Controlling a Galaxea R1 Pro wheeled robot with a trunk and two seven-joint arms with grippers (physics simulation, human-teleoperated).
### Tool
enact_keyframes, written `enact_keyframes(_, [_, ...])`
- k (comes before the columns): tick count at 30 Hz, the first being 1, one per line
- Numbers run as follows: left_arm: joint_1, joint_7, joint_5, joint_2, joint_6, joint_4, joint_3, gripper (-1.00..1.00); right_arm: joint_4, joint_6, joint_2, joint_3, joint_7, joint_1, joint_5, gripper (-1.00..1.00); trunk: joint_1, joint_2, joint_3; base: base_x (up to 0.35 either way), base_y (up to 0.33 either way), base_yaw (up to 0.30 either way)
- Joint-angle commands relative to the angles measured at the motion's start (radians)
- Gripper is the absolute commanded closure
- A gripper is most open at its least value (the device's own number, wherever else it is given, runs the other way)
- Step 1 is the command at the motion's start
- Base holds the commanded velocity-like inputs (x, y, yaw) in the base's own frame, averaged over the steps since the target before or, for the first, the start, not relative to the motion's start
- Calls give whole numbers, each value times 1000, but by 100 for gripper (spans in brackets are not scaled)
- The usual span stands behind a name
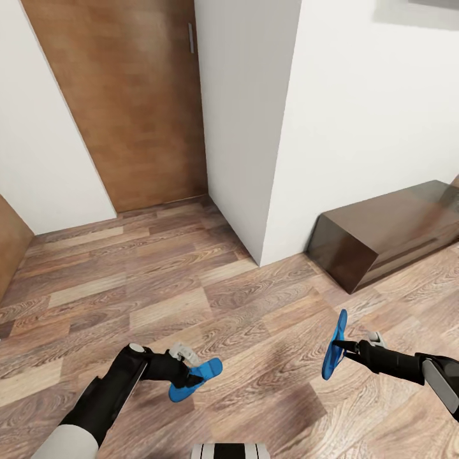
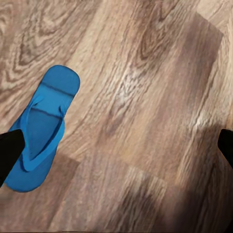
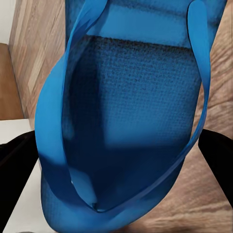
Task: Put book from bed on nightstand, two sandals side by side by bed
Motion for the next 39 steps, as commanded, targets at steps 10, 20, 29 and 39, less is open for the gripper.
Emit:
enact_keyframes(10, [0, -11, -6, 73, -100, 2, 168, -100, 0, 5, 1, -1, 2, 0, -1, 100, 0, 0, -1, 0, 0, -1])
enact_keyframes(20, [-1, -10, -13, 60, -104, 55, 162, -100, 0, 5, 1, -1, 2, 0, -1, 100, 1, -1, -8, 0, 0, 0])
enact_keyframes(29, [-1, -10, -13, 57, -105, 56, 161, -100, 0, 5, 2, -1, 2, 0, -1, 100, 5, -3, -43, 0, 0, 0])
enact_keyframes(39, [0, -10, -13, 57, -105, 56, 161, -100, 0, 5, 2, -1, 2, 0, -1, 100, 9, -5, -82, 0, 0, 0])
